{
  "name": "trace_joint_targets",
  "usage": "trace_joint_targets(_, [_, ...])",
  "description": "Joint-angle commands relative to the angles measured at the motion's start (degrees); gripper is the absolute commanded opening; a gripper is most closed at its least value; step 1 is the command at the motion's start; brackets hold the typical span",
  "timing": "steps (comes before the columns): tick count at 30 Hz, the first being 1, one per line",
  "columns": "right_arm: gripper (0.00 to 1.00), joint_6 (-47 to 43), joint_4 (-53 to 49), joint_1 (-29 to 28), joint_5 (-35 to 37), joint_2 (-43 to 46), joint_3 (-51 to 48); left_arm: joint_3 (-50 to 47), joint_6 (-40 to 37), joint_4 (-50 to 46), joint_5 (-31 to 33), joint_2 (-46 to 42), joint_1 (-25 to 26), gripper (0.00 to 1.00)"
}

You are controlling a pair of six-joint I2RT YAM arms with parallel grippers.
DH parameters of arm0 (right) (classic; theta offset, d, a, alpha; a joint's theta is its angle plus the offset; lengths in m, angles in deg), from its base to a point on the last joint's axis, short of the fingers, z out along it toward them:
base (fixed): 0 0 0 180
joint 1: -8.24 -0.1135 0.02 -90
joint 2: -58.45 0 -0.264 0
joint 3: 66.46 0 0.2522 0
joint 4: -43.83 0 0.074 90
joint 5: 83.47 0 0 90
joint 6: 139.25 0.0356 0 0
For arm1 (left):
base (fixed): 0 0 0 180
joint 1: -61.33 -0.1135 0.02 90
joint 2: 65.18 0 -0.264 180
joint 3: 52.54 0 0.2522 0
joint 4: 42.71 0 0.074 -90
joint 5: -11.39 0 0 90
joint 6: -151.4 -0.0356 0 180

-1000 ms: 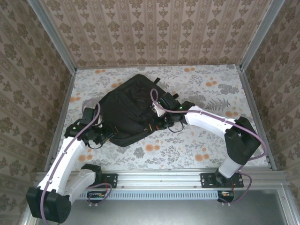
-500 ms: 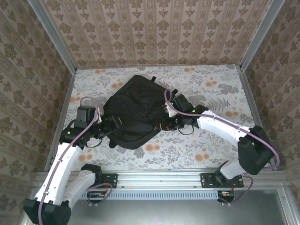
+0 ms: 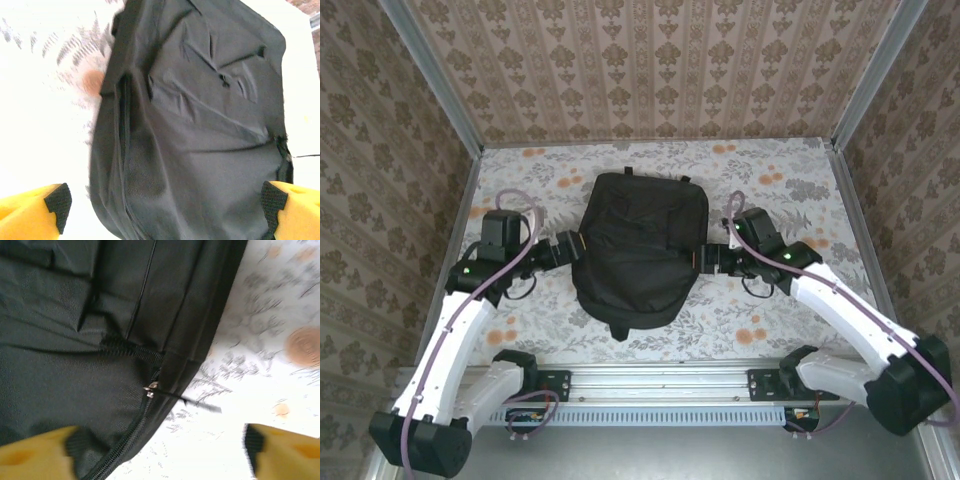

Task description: Pack the student bag

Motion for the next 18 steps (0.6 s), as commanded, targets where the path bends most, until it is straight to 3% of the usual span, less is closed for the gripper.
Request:
trace_joint_targets(1, [1.0, -0.5, 1.4, 0.1, 10.9, 6.4, 0.9, 3.1, -5.3, 6.7, 12.1, 1.6, -0.2, 1.0])
trace_joint_targets(4, [1.0, -2.5, 3.9, 0.3, 24.3, 8.8, 2.8, -0.3, -10.1, 17.0, 26.8, 1.9, -0.5, 1.0])
trace_joint_targets(7, [1.0, -11.3, 17.3, 0.7, 31.8, 11.1, -2.1, -7.0, -18.8, 32.2, 33.5, 4.5, -2.0, 1.0])
trace_joint_targets(9, [1.0, -26.4, 35.0, 0.7, 29.4, 12.4, -10.4, -11.2, -21.5, 41.4, 33.5, 7.8, -4.7, 1.0])
trace_joint_targets(11, [0.99, -34.2, 51.0, 1.7, 30.3, 12.5, -18.9, -14.5, -22.5, 47.1, 28.9, 11.3, -8.9, 1.0])
trace_joint_targets(13, [1.0, -35.1, 63.3, 5.1, 31.3, 10.8, -26.0, -16.8, -21.6, 50.8, 25.3, 15.9, -13.5, 1.0])
trace_joint_targets(15, [1.0, -31.2, 65.0, 10.4, 30.4, 7.5, -28.5, -18.4, -17.9, 53.1, 22.3, 20.2, -17.2, 1.0])
trace_joint_targets(17, [1.0, -29.2, 66.0, 14.9, 28.3, 2.3, -29.7, -19.7, -18.5, 56.8, 16.7, 23.7, -19.8, 1.0])
trace_joint_targets(18, [1.0, -28.4, 69.7, 16.6, 27.8, -0.9, -31.0, -21.2, -18.9, 60.1, 16.9, 24.9, -19.8, 1.0])
